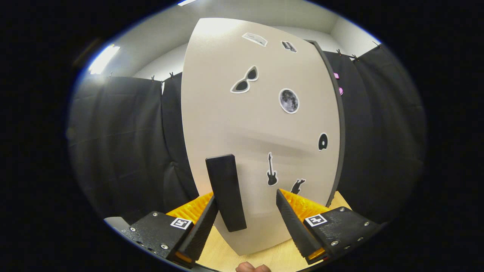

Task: Open the shoe cabinet door, grab the shoes and put them into the shoe cabinet, then close the shoe cabinet door.

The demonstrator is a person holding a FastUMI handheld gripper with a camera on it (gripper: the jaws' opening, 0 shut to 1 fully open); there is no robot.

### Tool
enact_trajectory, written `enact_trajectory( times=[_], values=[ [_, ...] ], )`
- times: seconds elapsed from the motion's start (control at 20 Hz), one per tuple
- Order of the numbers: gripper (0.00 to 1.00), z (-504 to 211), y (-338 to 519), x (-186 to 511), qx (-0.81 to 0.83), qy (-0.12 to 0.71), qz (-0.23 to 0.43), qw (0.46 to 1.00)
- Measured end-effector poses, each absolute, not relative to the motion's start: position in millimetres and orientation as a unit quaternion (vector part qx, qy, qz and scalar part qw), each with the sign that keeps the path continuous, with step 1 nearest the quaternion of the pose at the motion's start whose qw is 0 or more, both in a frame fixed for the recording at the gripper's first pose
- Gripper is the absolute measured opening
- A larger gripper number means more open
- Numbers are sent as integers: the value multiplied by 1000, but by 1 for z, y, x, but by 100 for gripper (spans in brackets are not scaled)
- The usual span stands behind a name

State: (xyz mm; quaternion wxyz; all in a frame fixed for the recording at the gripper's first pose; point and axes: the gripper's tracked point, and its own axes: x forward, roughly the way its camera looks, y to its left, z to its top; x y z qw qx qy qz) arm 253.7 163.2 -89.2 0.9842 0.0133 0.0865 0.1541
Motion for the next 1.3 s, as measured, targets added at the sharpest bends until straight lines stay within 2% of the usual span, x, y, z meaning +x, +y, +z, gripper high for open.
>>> enact_trajectory(
  times=[0.75,1.3],
  values=[
    [93,-93,211,315,40,92,160,982],
    [93,-96,216,337,5,70,91,993]
  ],
)
